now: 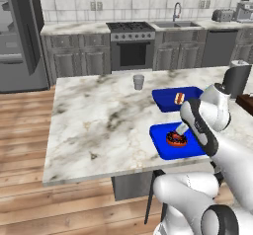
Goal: Take the cake and donut from the fridge and place them on the empty tray on the dining counter.
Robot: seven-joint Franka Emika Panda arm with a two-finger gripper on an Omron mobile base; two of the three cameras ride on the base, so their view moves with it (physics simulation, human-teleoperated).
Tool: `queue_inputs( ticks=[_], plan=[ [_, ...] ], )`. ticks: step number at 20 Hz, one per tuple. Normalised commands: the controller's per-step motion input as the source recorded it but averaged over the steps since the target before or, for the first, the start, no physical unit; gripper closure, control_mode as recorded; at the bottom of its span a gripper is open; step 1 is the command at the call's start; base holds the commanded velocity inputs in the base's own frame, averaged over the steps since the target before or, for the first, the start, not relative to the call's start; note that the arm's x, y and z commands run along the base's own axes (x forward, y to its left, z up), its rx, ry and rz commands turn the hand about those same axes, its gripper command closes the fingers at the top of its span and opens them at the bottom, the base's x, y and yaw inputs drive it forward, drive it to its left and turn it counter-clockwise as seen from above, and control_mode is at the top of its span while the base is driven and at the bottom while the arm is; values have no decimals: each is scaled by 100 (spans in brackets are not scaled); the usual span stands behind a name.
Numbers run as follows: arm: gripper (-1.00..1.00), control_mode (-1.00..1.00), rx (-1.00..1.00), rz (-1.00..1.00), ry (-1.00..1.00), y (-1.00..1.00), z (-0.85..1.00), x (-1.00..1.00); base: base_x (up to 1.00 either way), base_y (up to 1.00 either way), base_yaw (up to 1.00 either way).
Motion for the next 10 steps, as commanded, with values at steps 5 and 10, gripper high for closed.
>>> queue_inputs(
  ticks=[5,10],
  plan=[
    [-100,-100,0,-4,-3,-5,92,-98,0,0,0],
    [-100,-100,0,-3,-4,0,85,-100,0,0,0]
  ],
)
